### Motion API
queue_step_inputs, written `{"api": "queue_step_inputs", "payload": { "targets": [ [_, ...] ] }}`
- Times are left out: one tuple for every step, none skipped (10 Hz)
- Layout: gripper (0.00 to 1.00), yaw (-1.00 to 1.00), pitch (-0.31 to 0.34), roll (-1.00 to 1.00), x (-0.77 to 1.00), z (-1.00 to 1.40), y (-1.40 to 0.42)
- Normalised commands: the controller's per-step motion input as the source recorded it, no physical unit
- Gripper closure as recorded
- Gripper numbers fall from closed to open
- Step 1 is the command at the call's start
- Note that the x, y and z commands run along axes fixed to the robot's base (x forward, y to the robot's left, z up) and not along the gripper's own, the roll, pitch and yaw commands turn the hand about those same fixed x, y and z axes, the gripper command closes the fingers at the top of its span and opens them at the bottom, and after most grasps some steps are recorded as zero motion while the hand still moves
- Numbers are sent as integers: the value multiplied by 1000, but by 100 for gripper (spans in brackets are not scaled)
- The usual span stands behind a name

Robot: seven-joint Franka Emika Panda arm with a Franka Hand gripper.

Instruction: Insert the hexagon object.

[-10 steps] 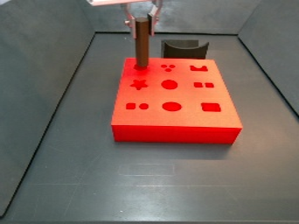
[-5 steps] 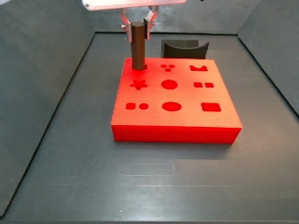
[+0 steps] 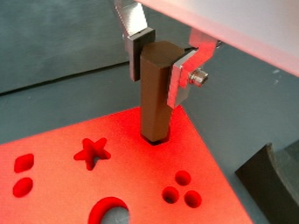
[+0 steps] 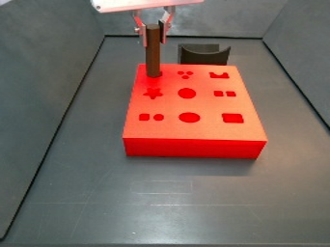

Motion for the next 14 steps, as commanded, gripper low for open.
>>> {"api": "queue_step_inputs", "payload": {
  "targets": [
    [100,80,17,79,83,-91,0],
    [100,0,14,63,34,-91,0],
    [100,0,14,66,60,-111,-14],
    [100,-3,34,86,280,-114,-69],
    [100,0,44,84,394,-140,-29],
    [100,0,30,67,226,-137,0],
    [100,0,11,60,49,-154,0],
    [100,-17,3,76,-20,-146,0],
    [100,-103,6,79,0,-186,0],
    [100,-220,26,187,-86,-323,0],
    [100,-234,0,177,-200,-454,-29],
    [100,-191,0,193,-203,-517,-40],
    [100,-177,0,260,-114,-454,-49],
    [100,-169,1,249,-60,-406,-77]
  ]
}}
